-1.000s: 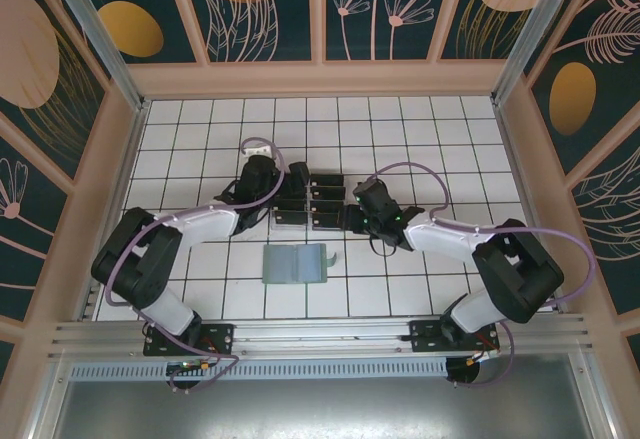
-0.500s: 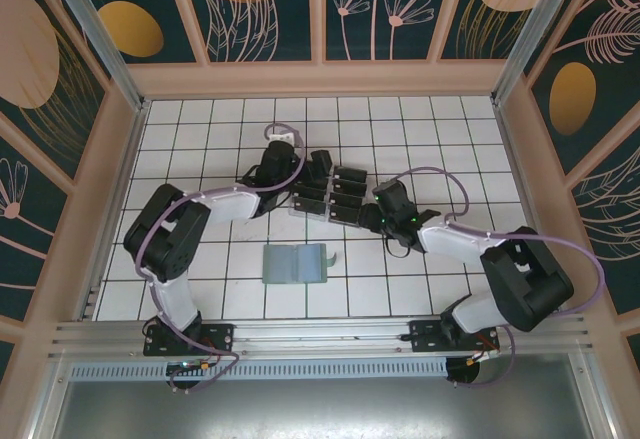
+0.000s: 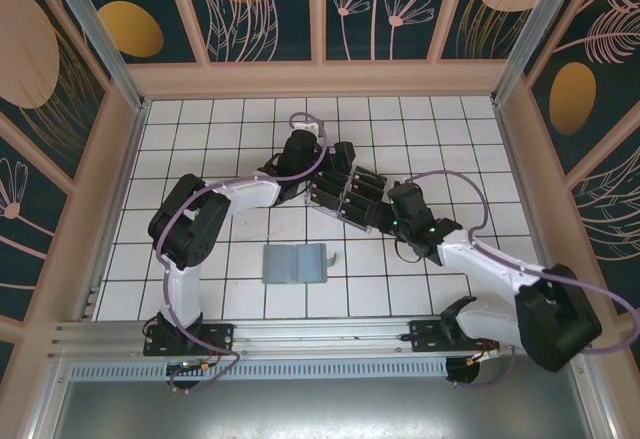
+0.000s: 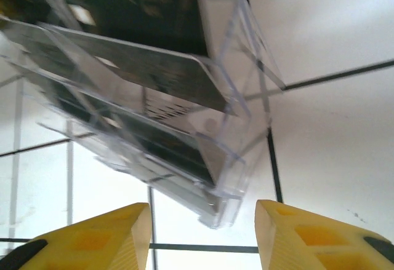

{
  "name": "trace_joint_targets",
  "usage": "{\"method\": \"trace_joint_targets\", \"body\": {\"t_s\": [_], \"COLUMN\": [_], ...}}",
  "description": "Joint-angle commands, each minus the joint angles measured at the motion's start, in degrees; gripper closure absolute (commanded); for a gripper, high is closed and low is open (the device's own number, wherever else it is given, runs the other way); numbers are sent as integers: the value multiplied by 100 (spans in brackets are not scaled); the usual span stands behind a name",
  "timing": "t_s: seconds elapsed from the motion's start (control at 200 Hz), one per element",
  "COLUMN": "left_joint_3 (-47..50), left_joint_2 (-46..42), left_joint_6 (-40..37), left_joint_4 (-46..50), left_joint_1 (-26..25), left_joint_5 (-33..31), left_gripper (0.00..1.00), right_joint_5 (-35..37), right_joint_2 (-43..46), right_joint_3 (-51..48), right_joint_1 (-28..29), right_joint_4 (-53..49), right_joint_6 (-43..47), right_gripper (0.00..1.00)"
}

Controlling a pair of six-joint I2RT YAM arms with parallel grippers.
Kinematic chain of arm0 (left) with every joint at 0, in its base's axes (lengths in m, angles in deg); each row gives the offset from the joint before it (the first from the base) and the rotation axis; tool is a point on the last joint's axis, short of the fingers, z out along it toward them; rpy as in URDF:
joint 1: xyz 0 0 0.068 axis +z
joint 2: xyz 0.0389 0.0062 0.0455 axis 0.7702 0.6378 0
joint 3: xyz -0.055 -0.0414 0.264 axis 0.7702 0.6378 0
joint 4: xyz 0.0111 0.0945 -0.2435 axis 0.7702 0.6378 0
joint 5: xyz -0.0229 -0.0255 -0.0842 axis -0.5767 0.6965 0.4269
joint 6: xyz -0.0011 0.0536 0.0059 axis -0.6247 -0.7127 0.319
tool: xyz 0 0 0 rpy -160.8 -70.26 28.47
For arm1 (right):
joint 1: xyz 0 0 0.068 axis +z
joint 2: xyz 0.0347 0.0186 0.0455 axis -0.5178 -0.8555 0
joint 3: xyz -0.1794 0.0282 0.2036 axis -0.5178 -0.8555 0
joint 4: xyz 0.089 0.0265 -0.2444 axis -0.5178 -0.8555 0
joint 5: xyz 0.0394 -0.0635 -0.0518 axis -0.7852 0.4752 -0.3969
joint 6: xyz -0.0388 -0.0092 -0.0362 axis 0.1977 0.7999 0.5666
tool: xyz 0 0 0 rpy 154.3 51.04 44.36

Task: Put the credit cards into the card holder
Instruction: Move the storage box to the center of the table, then move the card holder to the bottom-center of the table.

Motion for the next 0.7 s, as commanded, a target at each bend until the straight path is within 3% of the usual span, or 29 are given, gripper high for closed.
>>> {"method": "trace_joint_targets", "body": {"t_s": [0.0,0.25,0.47,0.696], "left_joint_3": [-11,509,945,2230], "left_joint_2": [-415,-1357,-2652,-4139], "left_joint_6": [-219,-264,-571,-738], "left_joint_4": [231,656,2423,3530], "left_joint_1": [3,220,360,347], "left_joint_5": [-181,-639,-1328,-1523], "left_gripper": [1,2,1,2], "right_joint_5": [-47,127,242,311], "right_joint_2": [488,706,142,-582], "right_joint_3": [20,372,513,259], "right_joint_1": [123,1042,2072,2484], "right_joint_4": [-404,-797,-569,-43], "right_joint_6": [-105,-267,-612,-975], "right_gripper": [52,52,52,53]}}
